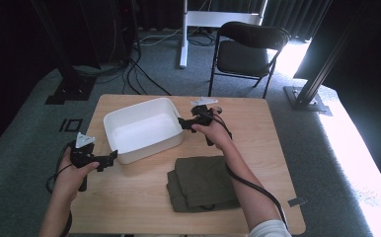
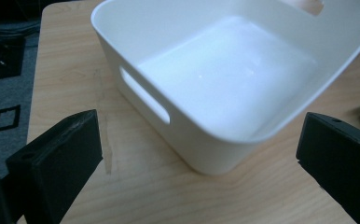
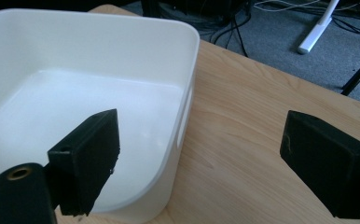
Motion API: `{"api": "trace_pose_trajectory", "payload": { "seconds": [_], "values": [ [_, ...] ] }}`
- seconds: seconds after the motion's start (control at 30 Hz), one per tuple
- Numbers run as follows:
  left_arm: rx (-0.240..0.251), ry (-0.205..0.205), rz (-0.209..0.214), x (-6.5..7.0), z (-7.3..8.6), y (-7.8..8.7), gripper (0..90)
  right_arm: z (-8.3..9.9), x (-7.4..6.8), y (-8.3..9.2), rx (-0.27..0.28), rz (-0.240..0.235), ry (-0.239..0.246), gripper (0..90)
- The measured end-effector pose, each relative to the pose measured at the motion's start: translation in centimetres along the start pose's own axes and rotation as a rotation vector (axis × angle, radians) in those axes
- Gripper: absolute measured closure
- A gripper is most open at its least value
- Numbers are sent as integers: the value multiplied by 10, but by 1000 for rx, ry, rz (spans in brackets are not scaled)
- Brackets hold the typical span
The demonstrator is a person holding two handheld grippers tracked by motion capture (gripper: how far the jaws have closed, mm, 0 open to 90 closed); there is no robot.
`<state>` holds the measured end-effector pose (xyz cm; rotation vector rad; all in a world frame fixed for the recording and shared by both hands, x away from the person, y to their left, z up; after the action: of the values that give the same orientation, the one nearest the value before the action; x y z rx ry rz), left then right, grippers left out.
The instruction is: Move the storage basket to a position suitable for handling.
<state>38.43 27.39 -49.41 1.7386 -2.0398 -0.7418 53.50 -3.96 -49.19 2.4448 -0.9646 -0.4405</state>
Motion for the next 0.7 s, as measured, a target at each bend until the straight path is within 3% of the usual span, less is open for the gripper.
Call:
{"api": "trace_pose_trajectory", "payload": {
  "seconds": [0.27, 0.33, 0.4, 0.5, 0.63, 0.7],
  "values": [
    [-5, 40, -21, -2, -10, -19, 13, 1, -3, -26, -18, 22, 0, 145],
    [13, 92, -22, -5, -12, -25, 14, 2, -4, -30, -18, 31, 9, 166],
    [12, 89, -49, -8, -10, -30, 76, 3, -4, -34, -21, 41, 11, 231],
    [3, 97, -58, -9, -9, -36, 77, 5, -4, -39, -28, 54, 11, 317],
    [34, 104, -119, -11, -9, -43, 187, 8, -2, -42, -32, 69, 5, 393],
    [33, 121, -140, -12, -6, -45, 309, 11, -1, -43, -40, 72, 1, 437]
  ]
}}
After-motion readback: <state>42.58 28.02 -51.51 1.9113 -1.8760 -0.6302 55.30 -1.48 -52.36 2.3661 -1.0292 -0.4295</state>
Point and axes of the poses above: each handheld gripper's, and its own axes: y roughly backward along the jaws, z roughly out of its underside, x roughly to its right, the point moved 7 cm from there along -y, roughly forward along the jaws, and after that the axes turned 9 degrees about -z, right-handed, at the moved point
